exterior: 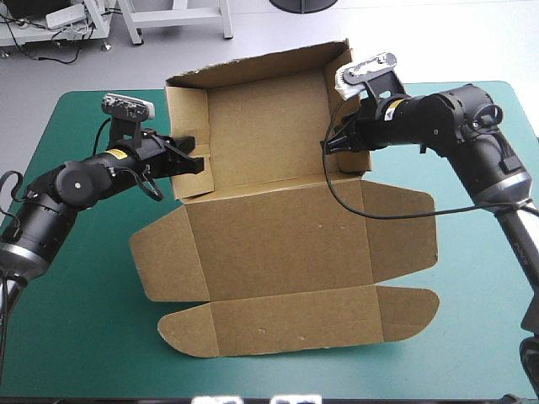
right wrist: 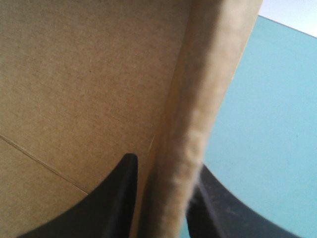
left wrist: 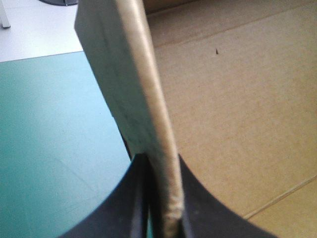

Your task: Fold the box

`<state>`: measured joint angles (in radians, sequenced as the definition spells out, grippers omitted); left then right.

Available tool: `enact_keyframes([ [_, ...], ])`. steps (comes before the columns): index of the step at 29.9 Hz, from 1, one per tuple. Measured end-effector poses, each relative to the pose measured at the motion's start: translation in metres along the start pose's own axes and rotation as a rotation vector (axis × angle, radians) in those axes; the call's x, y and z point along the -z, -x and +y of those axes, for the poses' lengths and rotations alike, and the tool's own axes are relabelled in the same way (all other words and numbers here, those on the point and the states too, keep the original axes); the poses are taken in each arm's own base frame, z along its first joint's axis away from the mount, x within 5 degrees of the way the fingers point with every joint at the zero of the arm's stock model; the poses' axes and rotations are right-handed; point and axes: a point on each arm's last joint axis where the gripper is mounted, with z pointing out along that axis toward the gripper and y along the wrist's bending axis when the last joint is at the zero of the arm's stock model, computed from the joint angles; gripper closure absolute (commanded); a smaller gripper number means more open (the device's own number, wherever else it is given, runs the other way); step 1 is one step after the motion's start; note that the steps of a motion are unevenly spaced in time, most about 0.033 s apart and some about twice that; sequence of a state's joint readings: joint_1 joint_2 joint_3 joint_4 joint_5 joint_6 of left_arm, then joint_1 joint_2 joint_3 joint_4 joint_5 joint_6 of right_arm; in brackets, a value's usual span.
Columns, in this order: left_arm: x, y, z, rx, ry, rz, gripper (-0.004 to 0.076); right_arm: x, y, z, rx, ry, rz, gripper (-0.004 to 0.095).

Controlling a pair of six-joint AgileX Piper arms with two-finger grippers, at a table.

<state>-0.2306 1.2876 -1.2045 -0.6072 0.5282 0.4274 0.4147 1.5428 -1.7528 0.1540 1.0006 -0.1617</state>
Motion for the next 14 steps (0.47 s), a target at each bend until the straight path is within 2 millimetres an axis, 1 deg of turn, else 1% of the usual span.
enact_keyframes([
  [3, -0.004, -0.005, -0.002, 0.000, -0.018, 0.060, 0.0729, -0.002, -0.007, 0.000, -0.008, -0.005, 0.075, 0.0932],
  [5, -0.008, -0.007, -0.002, -0.003, -0.032, 0.122, 0.0729, -0.008, -0.013, 0.000, -0.010, -0.005, 0.147, 0.0931],
  [9, -0.016, -0.011, 0.000, -0.019, -0.032, 0.266, 0.0729, -0.033, -0.027, -0.001, -0.028, 0.014, 0.318, 0.0932],
  [14, -0.029, -0.013, 0.008, -0.020, 0.027, 0.402, 0.0729, -0.066, -0.035, 0.001, -0.056, 0.051, 0.397, 0.0932],
])
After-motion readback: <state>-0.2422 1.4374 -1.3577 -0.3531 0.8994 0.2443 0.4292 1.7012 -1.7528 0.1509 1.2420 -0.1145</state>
